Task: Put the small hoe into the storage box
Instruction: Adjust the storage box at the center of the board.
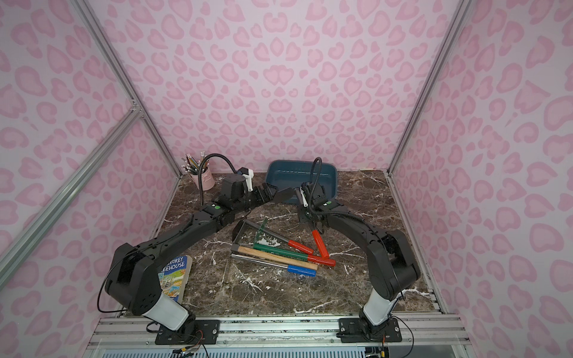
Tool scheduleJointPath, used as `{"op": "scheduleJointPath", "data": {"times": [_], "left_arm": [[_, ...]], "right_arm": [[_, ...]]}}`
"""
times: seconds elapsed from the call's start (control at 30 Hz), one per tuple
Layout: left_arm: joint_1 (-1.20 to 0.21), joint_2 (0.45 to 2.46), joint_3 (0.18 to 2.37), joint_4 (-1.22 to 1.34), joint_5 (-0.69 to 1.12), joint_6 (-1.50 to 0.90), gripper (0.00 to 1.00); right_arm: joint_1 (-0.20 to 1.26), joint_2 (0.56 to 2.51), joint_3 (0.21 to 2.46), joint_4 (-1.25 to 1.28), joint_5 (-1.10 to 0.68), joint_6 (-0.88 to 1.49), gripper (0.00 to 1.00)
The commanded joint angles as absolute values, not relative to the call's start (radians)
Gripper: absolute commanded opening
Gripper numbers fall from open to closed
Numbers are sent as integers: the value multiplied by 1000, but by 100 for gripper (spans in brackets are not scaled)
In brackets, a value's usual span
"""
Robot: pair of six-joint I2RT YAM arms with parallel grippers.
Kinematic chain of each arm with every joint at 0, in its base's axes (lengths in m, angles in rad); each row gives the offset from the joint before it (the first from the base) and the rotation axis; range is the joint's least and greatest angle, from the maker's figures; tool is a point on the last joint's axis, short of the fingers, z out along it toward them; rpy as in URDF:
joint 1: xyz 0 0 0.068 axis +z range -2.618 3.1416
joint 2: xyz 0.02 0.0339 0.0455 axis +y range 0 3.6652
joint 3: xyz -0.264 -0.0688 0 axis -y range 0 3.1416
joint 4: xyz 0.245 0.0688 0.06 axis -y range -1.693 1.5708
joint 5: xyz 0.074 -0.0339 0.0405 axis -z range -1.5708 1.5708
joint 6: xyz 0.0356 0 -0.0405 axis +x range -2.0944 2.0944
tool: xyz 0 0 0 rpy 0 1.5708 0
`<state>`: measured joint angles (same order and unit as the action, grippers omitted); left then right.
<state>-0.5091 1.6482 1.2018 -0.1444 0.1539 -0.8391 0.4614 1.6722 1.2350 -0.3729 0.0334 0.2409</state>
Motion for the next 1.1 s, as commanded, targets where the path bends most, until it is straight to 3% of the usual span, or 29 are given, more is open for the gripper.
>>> {"op": "scheduleJointPath", "data": {"times": [0.0,0.5,1.07], "left_arm": [[-521,1703,1248,-84,129,-902,89],[-543,1990,1496,-97,178,-1093,84],[-546,2165,1606,-157,201,-1265,82]], "right_arm": [[427,1617,1199,-276,91,287,0],[332,1442,1046,-238,268,333,0],[305,1385,978,-188,284,345,0]]}}
